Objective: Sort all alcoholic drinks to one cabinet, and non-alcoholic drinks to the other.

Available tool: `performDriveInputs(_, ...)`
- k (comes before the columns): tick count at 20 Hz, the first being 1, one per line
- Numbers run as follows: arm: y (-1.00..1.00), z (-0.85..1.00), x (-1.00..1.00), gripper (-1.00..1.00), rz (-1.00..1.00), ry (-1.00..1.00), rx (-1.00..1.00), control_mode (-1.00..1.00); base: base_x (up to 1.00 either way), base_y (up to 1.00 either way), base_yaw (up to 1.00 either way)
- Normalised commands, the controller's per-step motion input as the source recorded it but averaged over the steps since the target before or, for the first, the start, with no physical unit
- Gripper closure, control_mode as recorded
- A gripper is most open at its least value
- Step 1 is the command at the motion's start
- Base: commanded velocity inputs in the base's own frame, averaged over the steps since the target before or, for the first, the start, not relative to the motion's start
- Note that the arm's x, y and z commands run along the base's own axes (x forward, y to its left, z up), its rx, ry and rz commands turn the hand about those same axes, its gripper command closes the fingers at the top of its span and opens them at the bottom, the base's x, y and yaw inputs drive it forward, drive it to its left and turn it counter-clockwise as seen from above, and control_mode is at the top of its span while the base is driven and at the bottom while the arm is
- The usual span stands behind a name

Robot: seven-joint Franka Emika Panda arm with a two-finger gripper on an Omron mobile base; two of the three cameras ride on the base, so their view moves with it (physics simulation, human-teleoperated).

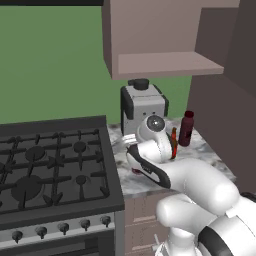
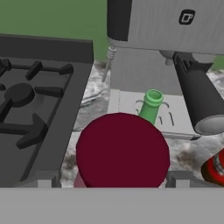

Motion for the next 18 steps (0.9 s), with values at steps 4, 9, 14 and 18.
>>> performDriveInputs(4, 0.0, -0.02, 0.0, 1.0, 0.0, 0.0, -0.01, -1.0, 0.0, 0.0, 0.0)
performDriveInputs(9, 0.03, 0.0, 0.0, 1.0, 0.0, 0.0, -0.01, -1.0, 0.0, 0.0, 0.0)
performDriveInputs(14, 0.01, 0.28, -0.01, 1.0, 0.0, -0.01, 0.0, -1.0, 0.0, 0.0, 0.0)
performDriveInputs(18, 0.0, 0.64, -0.09, 1.0, 0.0, 0.0, 0.0, -1.0, 0.0, 0.0, 0.0)
